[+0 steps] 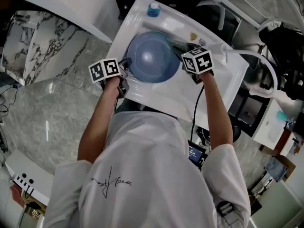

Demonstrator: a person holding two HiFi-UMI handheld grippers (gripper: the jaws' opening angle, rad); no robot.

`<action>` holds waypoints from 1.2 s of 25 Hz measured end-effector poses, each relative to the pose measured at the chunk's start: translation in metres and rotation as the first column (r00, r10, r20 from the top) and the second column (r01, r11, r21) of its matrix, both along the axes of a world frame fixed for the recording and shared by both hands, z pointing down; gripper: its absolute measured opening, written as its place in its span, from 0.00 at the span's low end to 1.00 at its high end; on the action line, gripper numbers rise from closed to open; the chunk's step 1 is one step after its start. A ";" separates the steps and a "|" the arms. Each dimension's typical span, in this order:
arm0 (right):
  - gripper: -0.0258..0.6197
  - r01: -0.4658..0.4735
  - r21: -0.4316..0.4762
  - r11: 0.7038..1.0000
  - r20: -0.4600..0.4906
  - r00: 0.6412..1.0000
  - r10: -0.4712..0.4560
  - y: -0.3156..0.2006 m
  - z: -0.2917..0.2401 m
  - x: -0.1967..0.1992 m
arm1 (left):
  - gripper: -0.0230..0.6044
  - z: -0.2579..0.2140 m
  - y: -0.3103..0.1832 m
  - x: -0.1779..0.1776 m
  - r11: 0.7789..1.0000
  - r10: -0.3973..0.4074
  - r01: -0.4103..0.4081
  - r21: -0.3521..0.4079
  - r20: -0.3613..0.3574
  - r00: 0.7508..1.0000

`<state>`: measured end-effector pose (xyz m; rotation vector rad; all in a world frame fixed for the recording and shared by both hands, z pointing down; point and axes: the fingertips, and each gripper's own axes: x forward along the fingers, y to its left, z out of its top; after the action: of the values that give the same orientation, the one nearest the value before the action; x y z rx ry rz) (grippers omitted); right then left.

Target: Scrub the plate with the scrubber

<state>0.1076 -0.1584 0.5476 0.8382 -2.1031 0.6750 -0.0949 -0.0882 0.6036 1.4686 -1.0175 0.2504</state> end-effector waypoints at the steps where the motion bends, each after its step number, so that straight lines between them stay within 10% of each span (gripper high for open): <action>1: 0.14 -0.011 -0.008 1.000 0.029 1.000 0.011 -0.001 -0.003 -0.006 | 0.20 0.000 0.000 0.000 1.000 -0.001 0.001 0.000 0.000 1.000; 17: 0.14 -0.092 -0.215 0.972 0.322 0.933 0.160 -0.001 -0.003 -0.101 | 0.20 -0.001 -0.001 -0.002 1.000 -0.006 0.006 0.005 -0.005 1.000; 25: 0.14 -0.166 -0.529 0.832 0.432 0.792 0.432 -0.004 0.009 -0.121 | 0.20 -0.001 -0.001 -0.003 1.000 -0.011 0.011 0.004 -0.013 1.000; 30: 0.13 -0.158 -0.624 0.765 0.388 0.787 0.479 0.004 0.026 -0.127 | 0.20 -0.001 -0.001 -0.002 1.000 -0.011 0.011 0.002 -0.014 1.000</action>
<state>-0.0196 -0.1545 0.5733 0.7331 -2.0174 1.8123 -0.0970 -0.0888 0.6023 1.4639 -1.0151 0.2311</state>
